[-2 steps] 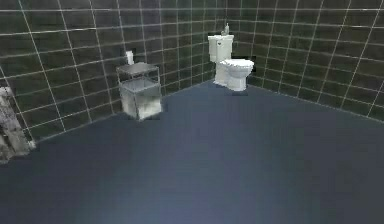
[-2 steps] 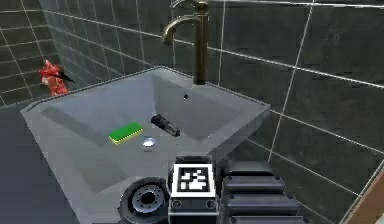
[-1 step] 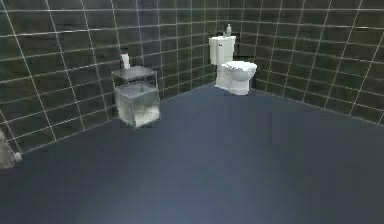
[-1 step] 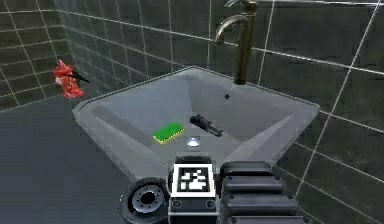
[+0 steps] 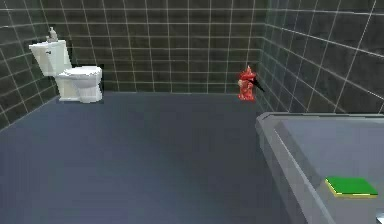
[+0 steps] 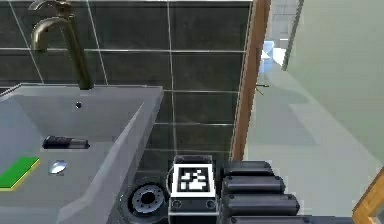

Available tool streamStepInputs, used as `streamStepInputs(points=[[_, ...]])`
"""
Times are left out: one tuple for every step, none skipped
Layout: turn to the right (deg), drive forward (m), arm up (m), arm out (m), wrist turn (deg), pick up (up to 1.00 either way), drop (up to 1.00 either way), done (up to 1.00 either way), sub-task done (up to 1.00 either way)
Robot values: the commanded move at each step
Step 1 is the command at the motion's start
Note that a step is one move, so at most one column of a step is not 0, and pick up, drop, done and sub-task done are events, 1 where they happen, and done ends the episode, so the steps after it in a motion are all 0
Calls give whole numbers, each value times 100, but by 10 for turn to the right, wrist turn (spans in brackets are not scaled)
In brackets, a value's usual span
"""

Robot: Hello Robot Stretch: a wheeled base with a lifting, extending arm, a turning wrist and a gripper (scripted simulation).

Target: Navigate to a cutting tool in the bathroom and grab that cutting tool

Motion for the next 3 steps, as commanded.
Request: streamStepInputs(points=[[0, 85, 0, 0, 0, 0, 0, 0, 0], [450, 0, 0, 0, 0, 0, 0, 0, 0], [0, 30, 0, 0, 0, 0, 0, 0, 0]])
